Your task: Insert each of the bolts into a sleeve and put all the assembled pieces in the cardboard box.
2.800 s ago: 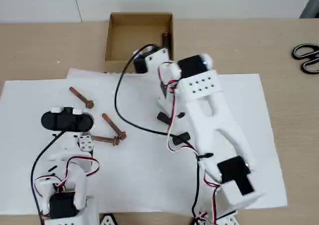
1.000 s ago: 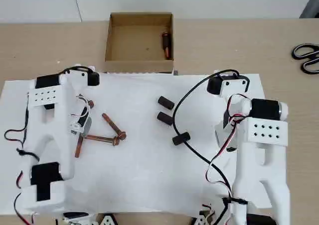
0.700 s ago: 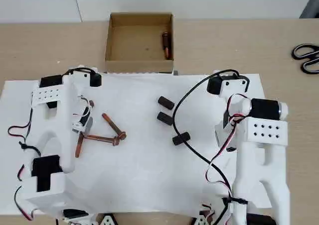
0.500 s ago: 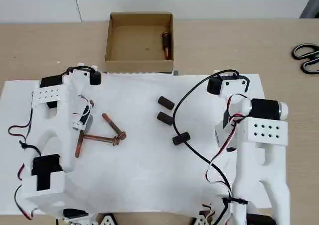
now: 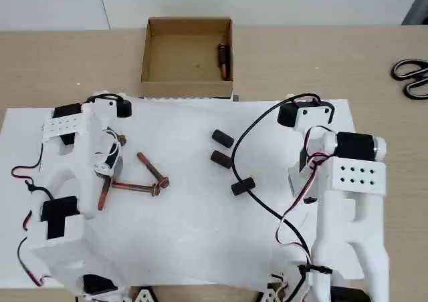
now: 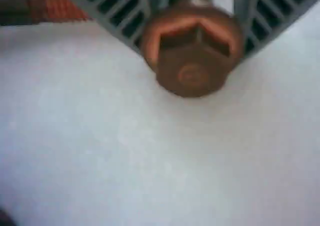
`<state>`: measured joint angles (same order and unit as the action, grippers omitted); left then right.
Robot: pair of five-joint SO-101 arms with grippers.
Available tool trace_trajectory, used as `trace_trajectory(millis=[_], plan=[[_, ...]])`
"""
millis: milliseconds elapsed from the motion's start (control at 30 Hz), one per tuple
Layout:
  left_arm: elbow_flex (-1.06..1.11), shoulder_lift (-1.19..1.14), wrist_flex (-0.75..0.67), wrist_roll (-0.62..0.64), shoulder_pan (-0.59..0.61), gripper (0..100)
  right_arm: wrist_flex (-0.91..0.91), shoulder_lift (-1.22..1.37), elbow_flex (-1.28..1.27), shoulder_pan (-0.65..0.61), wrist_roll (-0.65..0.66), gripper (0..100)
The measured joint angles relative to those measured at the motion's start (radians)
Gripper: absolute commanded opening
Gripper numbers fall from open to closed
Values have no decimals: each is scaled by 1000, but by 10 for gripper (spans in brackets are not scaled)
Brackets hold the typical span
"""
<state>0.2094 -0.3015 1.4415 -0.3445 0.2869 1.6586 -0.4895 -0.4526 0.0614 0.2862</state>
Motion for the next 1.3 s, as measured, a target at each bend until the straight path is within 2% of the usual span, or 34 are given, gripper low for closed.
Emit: trace_trajectory(millis=[200, 500, 667, 833, 967, 1100, 1200, 1300], plan=[[-9, -20, 0, 2, 0, 5, 0, 0, 0, 0, 0, 4], [-8, 5, 6, 14, -2, 5, 17, -6, 8, 0, 0, 4], [-6, 137, 54, 28, -29, 5, 35, -83, 35, -9, 0, 3], [-6, 334, 218, 26, -132, 5, 41, -215, 37, -66, 0, 2], [-5, 503, 244, 26, -189, 5, 41, -336, 37, -138, 0, 2], [52, 683, 153, 23, -216, 5, 40, -420, 11, -215, 0, 2], [169, 804, 14, 23, -238, 5, -6, -473, -71, -249, -11, 2], [331, 941, -146, 37, -245, 5, -101, -539, -157, -273, -87, 2]])
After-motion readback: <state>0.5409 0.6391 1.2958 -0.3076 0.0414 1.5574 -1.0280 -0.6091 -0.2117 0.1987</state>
